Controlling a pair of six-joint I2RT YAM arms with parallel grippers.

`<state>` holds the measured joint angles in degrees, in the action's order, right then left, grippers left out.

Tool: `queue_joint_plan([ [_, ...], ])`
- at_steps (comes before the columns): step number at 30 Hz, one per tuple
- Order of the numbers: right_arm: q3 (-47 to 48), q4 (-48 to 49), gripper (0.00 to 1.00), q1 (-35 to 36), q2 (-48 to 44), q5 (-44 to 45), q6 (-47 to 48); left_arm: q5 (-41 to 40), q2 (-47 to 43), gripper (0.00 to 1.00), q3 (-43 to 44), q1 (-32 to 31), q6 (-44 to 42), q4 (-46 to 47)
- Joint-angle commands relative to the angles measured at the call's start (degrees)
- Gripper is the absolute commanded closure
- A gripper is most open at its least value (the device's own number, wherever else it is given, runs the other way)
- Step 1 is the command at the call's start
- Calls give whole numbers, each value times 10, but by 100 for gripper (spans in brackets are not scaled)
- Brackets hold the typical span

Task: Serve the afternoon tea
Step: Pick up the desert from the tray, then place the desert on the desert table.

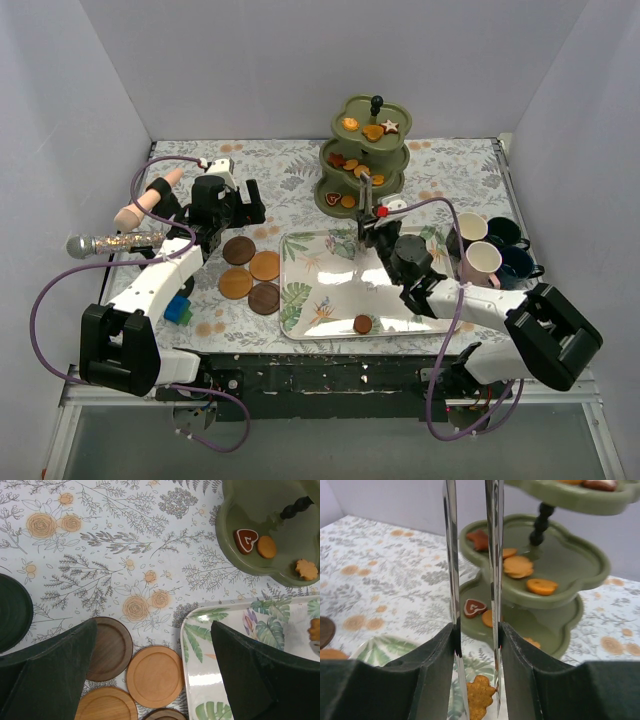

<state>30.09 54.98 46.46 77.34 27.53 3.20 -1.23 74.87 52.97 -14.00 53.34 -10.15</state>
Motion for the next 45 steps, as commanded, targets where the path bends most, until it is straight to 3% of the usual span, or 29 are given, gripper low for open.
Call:
queue_joint_plan([
  [1, -8, 22, 57, -37, -39, 9, -1, 4, -16, 2, 1, 0, -2, 7],
  [20, 12, 109, 59, -224, 3, -106, -65, -7, -9, 2, 0, 1, -5, 7],
  [45, 110, 251, 61, -256, 192, -154, -70, -13, 35, 2, 8, 1, -10, 2],
])
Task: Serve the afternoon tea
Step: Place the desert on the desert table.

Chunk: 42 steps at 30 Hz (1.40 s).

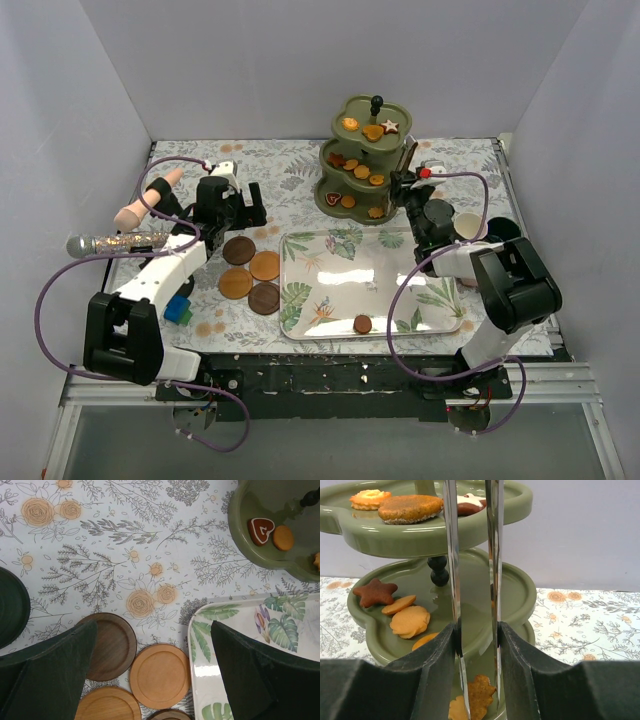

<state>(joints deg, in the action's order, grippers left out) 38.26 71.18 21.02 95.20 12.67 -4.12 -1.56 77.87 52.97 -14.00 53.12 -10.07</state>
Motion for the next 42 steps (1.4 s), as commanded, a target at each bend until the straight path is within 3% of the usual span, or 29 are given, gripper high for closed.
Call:
queue_joint_plan([
  [1, 28, 93, 61, -2, 17, -4, 3, -10, 6, 2, 7, 1, -7, 1],
  [11, 33, 114, 59, -2, 39, -4, 19, -10, 12, 2, 10, 1, -8, 0],
  [24, 52, 101, 46, -2, 55, -13, 32, -8, 17, 2, 12, 1, -9, -2],
  [33, 53, 102, 47, -2, 59, -10, 24, -7, 17, 2, 12, 1, -9, -3],
  [37, 46, 112, 58, -2, 59, -3, 12, -6, 18, 2, 12, 1, -9, -2],
  [42, 32, 132, 60, -2, 56, 11, 2, -5, 18, 2, 12, 1, -9, -3],
])
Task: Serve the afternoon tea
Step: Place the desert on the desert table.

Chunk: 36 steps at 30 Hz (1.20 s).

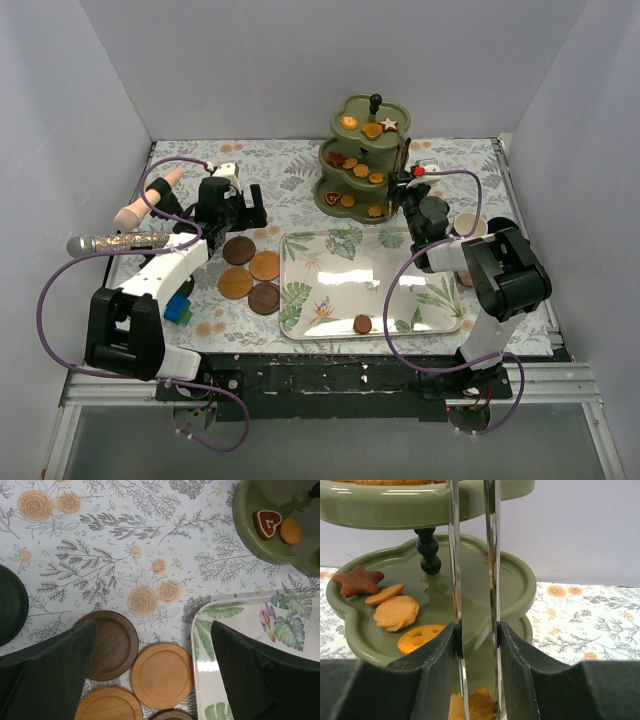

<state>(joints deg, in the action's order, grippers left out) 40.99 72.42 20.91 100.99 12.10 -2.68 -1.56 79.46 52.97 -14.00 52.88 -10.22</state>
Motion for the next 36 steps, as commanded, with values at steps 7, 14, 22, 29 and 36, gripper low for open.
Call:
queue_joint_plan([
  [7, -12, 165, 60, -1, -2, 62, -32, -5, 5, 2, 12, 1, -7, -2],
  [14, -10, 206, 60, -1, 10, 100, -39, -8, 10, 2, 12, 0, -7, -2],
  [22, 0, 235, 61, -1, 23, 118, -43, -8, 17, 2, 12, 1, -7, -2],
  [29, 15, 250, 62, -1, 36, 128, -44, -8, 22, 2, 13, 1, -8, -2],
  [36, 21, 272, 62, -1, 45, 147, -43, -9, 25, 2, 13, 1, -8, -2],
])
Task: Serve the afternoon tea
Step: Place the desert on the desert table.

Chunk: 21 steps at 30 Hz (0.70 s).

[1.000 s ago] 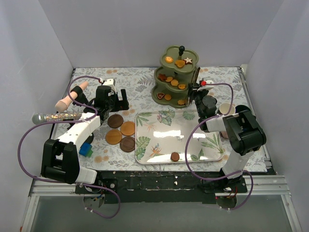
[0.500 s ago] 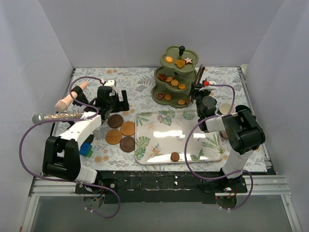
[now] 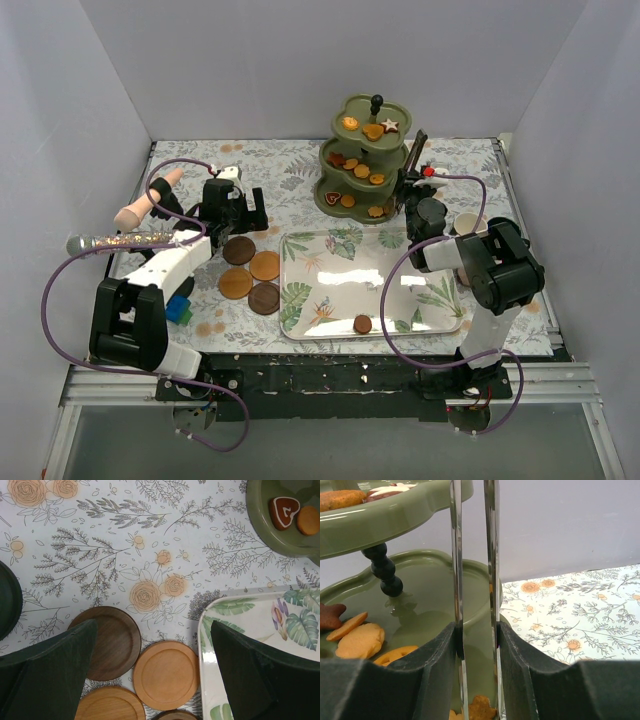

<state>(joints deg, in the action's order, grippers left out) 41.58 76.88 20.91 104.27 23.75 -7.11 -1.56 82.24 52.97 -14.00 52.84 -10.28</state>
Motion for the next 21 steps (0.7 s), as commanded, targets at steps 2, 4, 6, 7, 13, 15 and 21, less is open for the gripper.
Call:
queue_joint_plan([
  [2, 18, 229, 62, -1, 14, 32, 1, -8, -1, 2, 14, 1, -7, -2],
  [4, 23, 231, 62, -1, 17, 33, -4, -9, -1, 2, 14, 1, -8, -2],
  [6, 24, 233, 62, -1, 17, 34, -9, -9, -1, 2, 15, 1, -8, -2],
  [7, 24, 235, 62, -1, 17, 34, -9, -9, -1, 2, 15, 1, -8, -2],
  [13, 25, 243, 62, 0, 14, 39, -7, -8, -1, 2, 14, 1, -8, -3],
  [15, 21, 248, 62, 0, 8, 39, -7, -8, -1, 2, 15, 0, -8, -2],
  [21, 7, 259, 63, 1, -7, 46, -5, -7, -1, 2, 16, 1, -8, -2],
])
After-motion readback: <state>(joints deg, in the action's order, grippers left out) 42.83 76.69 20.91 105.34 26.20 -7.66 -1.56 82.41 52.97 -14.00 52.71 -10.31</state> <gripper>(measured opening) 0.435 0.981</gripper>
